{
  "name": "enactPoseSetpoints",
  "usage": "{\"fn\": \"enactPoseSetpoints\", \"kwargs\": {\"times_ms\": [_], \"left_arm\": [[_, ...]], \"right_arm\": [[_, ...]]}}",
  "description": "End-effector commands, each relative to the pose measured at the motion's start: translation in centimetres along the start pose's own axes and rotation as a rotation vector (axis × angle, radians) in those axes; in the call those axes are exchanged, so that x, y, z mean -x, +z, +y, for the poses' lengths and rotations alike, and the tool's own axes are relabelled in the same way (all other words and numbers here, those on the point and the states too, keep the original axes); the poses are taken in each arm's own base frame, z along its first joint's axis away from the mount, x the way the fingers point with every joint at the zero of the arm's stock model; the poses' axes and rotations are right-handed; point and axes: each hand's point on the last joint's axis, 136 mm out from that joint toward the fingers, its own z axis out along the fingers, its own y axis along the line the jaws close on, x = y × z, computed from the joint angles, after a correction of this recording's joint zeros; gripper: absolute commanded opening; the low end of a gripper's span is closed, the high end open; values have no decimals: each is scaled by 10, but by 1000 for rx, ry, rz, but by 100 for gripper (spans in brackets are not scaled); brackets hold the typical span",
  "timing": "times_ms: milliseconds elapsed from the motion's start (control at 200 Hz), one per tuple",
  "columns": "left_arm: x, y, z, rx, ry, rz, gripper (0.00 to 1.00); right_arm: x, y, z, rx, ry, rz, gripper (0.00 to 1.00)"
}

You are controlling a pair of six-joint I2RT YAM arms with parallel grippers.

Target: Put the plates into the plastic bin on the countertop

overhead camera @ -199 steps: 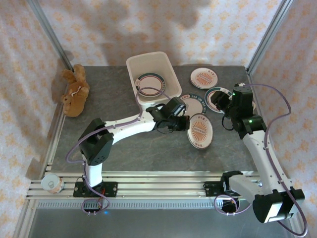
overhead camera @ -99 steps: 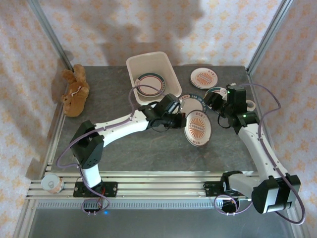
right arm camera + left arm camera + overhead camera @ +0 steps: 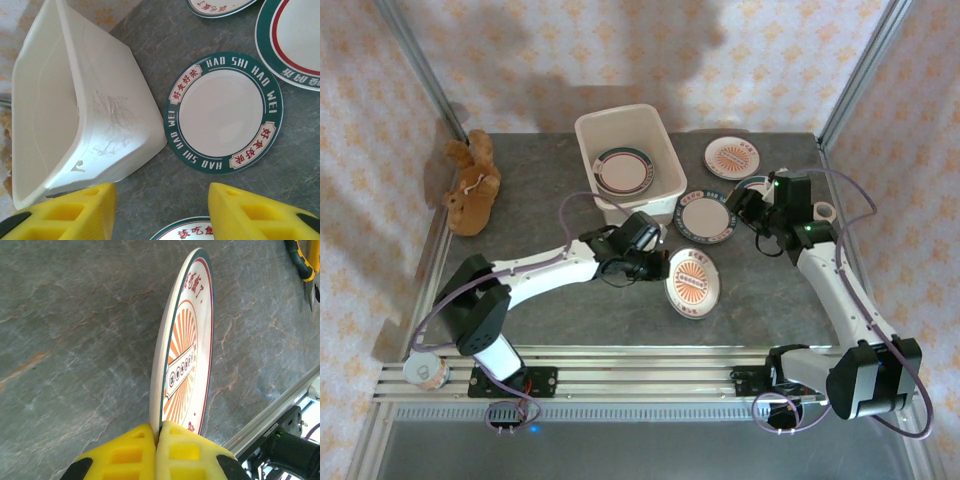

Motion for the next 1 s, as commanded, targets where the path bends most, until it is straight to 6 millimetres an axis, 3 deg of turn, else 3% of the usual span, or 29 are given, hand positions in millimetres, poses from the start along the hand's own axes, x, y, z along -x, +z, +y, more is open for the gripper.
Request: {"fn": "enactPoseSetpoints", "kwargs": {"times_ms": [0, 330, 881, 996], "left_arm": [[4, -9, 18, 13, -14, -60, 0], [-28, -1, 79, 102, -50, -40, 0], [-32, 34, 102, 99, -93, -24, 0], [-32, 35, 103, 95, -106, -29, 13]], "right_arm": [[0, 4, 11, 44, -24, 1, 51], [-16, 21, 30, 83, -74, 67, 51], [-29, 28, 29, 82, -87, 123, 49], [-31, 28, 26, 77, -87, 126, 49]]}}
